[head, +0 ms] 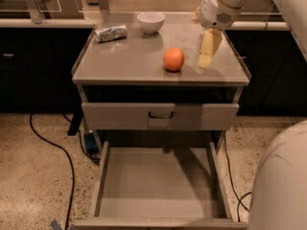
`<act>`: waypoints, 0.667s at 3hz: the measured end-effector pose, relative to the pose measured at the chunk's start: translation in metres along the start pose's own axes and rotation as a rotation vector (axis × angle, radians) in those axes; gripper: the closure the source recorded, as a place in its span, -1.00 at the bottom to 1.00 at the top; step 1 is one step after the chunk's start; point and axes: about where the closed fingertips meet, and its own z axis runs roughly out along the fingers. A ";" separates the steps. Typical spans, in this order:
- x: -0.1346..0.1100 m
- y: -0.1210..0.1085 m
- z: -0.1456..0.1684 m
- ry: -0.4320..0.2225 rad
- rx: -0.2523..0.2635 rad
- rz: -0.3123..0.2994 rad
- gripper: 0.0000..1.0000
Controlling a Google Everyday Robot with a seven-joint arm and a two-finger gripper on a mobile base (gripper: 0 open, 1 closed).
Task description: Place orange into middle drawer
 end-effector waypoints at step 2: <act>0.002 -0.025 0.035 0.009 -0.033 -0.044 -1.00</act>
Offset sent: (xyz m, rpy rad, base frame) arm 0.0564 -0.0003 -0.0355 -0.0575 0.0676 0.0794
